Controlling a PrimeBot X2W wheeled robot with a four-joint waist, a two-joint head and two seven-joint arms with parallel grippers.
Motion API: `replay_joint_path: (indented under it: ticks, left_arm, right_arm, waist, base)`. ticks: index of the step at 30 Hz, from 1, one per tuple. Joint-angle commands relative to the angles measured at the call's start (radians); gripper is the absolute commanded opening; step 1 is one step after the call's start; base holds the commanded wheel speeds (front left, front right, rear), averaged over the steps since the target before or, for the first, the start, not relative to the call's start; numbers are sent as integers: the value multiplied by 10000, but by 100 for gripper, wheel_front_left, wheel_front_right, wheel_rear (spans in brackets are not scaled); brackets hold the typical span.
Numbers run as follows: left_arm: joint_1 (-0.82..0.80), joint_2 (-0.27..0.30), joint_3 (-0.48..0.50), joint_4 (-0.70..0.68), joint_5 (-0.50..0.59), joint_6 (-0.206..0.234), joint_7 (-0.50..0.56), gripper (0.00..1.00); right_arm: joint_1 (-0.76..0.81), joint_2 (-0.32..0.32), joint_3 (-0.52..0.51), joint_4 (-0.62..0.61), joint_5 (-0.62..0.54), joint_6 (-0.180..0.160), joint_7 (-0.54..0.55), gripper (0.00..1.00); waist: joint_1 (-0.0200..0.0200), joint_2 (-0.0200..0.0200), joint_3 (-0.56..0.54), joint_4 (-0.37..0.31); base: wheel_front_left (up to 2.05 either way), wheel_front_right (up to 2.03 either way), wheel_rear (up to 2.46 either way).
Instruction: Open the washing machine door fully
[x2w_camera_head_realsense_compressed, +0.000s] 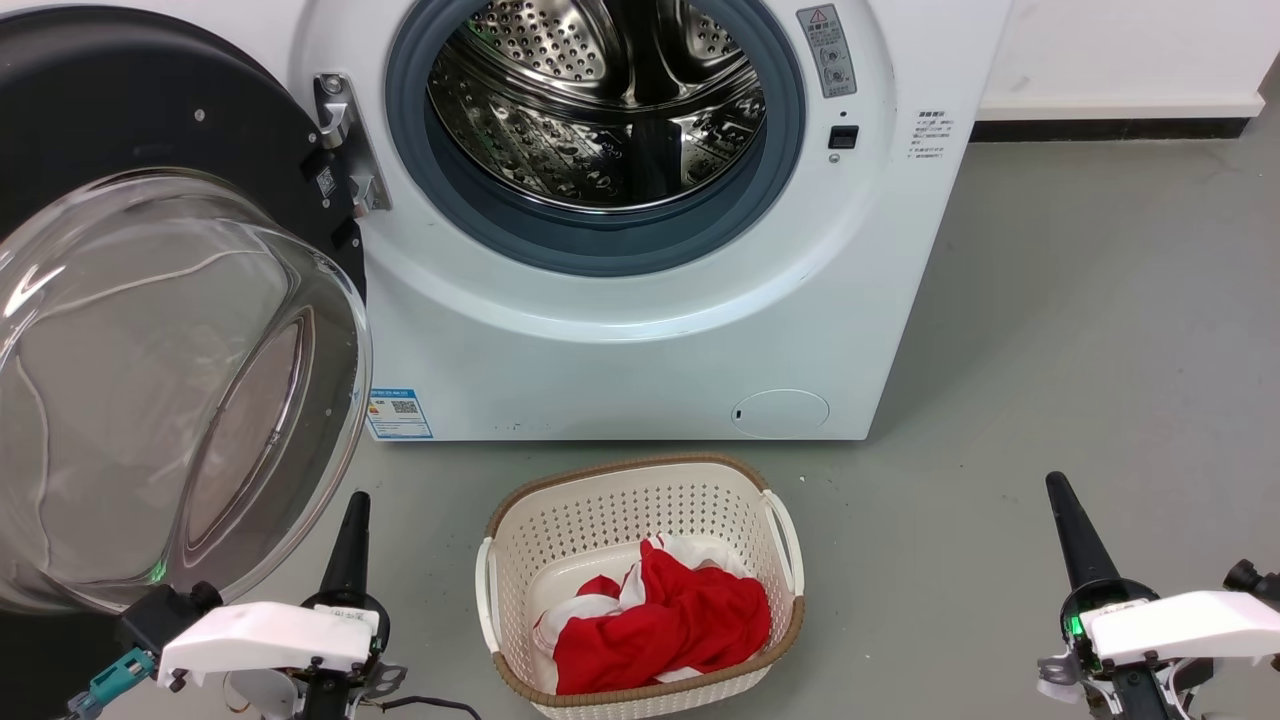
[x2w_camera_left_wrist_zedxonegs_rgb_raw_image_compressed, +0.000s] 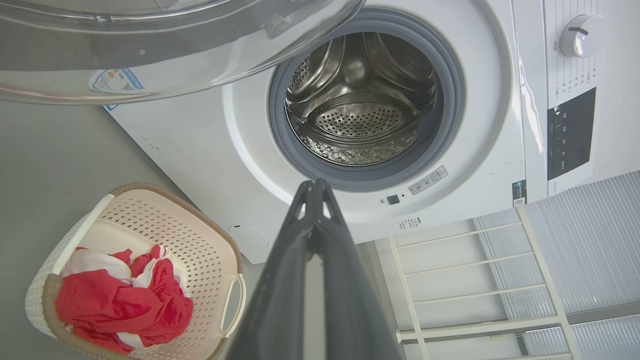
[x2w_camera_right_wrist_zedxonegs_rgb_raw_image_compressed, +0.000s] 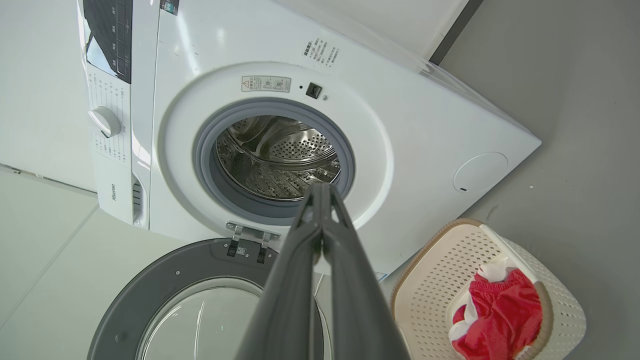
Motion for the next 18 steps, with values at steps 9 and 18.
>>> replay_joint_path:
  ticks: [9, 18]
  left_arm:
    - [-267, -5, 141, 16, -1048, -131, 263, 0]
    - [-310, -25, 242, 82, -1868, -205, 471, 0]
  right_arm:
    - [-313, -53, -97, 101, 1049, -1, 193, 0]
    - [-423, -39, -172, 232, 1855, -2, 349, 0]
  waist:
    - [-1, -1, -14, 9]
    - [-1, -1, -27, 17]
  base:
    - [0, 0, 0]
    - [0, 0, 0]
